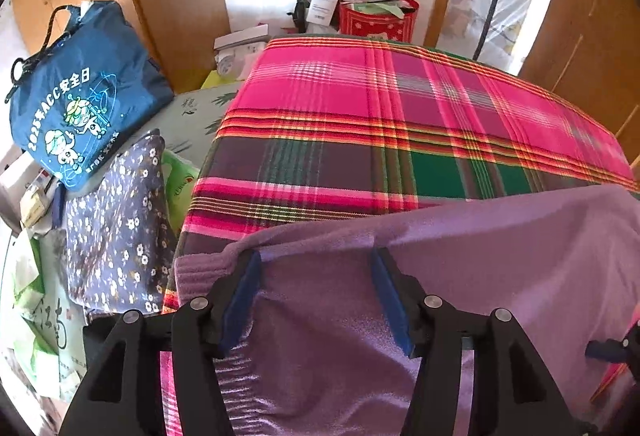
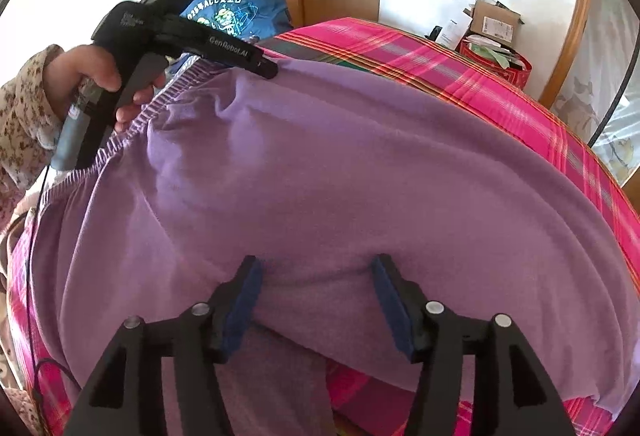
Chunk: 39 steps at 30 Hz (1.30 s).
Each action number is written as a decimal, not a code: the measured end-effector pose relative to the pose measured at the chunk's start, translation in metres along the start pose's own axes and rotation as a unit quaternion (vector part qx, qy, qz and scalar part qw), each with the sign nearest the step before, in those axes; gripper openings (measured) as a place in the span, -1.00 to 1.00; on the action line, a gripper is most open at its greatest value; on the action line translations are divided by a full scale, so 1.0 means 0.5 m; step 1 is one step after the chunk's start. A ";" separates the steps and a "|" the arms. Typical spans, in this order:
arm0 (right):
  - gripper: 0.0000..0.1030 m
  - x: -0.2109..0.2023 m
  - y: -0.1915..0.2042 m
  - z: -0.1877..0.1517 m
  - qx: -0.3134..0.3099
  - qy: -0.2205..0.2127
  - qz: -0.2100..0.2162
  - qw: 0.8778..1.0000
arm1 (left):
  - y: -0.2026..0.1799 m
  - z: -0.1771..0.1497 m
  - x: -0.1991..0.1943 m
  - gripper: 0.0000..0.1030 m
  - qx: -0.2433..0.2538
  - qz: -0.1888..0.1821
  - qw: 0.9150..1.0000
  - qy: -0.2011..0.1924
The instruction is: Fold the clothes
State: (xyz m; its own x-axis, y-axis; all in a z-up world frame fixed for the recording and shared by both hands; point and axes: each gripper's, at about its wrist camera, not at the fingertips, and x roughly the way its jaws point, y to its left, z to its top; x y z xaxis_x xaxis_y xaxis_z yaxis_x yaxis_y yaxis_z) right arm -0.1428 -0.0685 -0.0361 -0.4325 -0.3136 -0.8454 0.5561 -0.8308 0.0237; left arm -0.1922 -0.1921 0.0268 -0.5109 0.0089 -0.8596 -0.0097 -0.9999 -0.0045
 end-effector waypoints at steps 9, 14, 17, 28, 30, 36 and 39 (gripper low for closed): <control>0.27 0.004 0.006 0.000 0.000 -0.006 -0.008 1.000 | -0.001 -0.007 0.001 0.21 0.004 0.000 1.000 -0.018; 0.35 0.009 0.012 0.004 -0.002 -0.009 -0.016 1.000 | -0.006 -0.002 0.006 0.31 0.005 0.003 1.000 -0.021; 0.36 0.011 0.011 0.008 -0.006 -0.004 -0.015 1.000 | -0.010 0.007 0.012 0.37 0.007 0.008 1.000 -0.023; -0.06 -0.054 -0.036 0.059 -0.011 -0.038 0.003 0.999 | 0.039 0.038 -0.004 0.42 0.023 0.008 0.999 -0.026; -0.06 -0.066 -0.045 0.075 -0.012 -0.052 -0.006 0.999 | 0.066 0.038 -0.020 0.42 0.016 0.001 0.999 -0.033; -0.06 -0.076 -0.083 0.108 0.004 -0.072 -0.025 0.997 | 0.158 0.027 -0.055 0.41 -0.023 -0.024 0.999 -0.024; -0.06 -0.070 -0.095 0.108 0.001 -0.068 -0.030 0.997 | 0.151 0.017 -0.061 0.41 0.010 -0.015 1.000 -0.021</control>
State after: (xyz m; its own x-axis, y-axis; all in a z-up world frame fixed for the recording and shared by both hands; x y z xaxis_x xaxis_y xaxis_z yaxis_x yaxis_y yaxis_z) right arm -0.1925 -0.0429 0.0212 -0.5569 -0.3229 -0.7652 0.5252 -0.8507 -0.0233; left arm -0.1845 -0.2680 0.0568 -0.5456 0.0405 -0.8370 -0.0439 -0.9988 -0.0197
